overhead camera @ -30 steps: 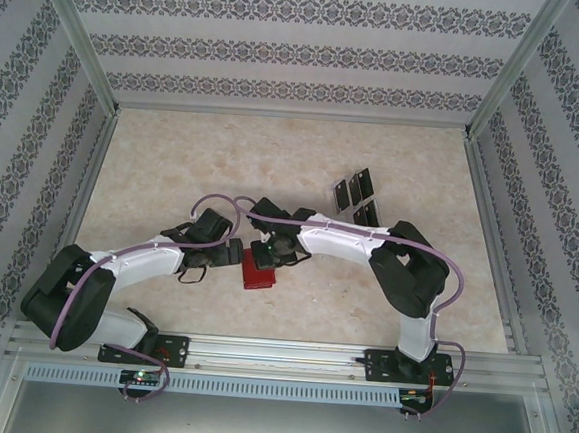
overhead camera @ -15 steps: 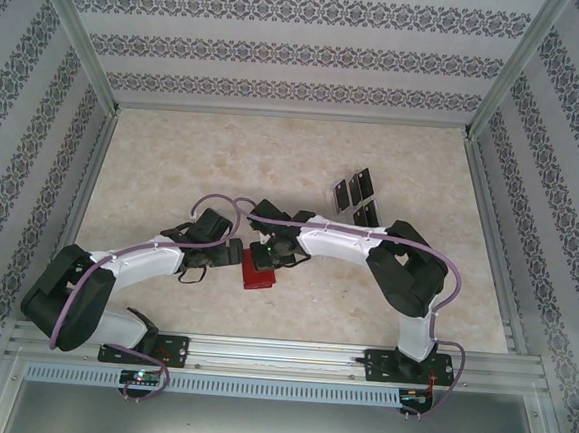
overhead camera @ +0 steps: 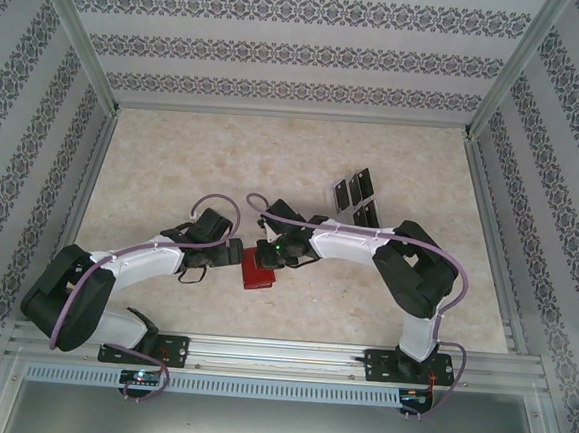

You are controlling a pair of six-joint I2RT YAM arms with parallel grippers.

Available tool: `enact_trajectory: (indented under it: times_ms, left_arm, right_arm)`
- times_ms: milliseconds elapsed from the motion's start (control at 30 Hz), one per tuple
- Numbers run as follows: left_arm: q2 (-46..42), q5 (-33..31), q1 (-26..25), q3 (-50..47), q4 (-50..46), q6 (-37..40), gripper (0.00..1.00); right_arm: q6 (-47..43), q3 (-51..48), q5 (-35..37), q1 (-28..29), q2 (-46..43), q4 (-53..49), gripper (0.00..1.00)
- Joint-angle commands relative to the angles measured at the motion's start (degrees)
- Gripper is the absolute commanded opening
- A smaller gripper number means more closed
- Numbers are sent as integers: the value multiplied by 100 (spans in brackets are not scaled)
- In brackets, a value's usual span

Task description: Put the credit cards into the card holder

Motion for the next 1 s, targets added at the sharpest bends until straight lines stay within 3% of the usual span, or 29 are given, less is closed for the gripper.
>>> enact_trajectory:
  times_ms: [0,333,967]
  left_arm:
    - [303,754,-71,-125,867,28,100]
    - [216,692,-74,-93,724,57,100]
    - [224,611,-80,-14,593,59,100]
  right_arm:
    - [143,-658,604,-61,736,-323,0]
    - [315,-1390,731,-216,730,61,0]
    - [367,-1741,707,-229,184,71,0]
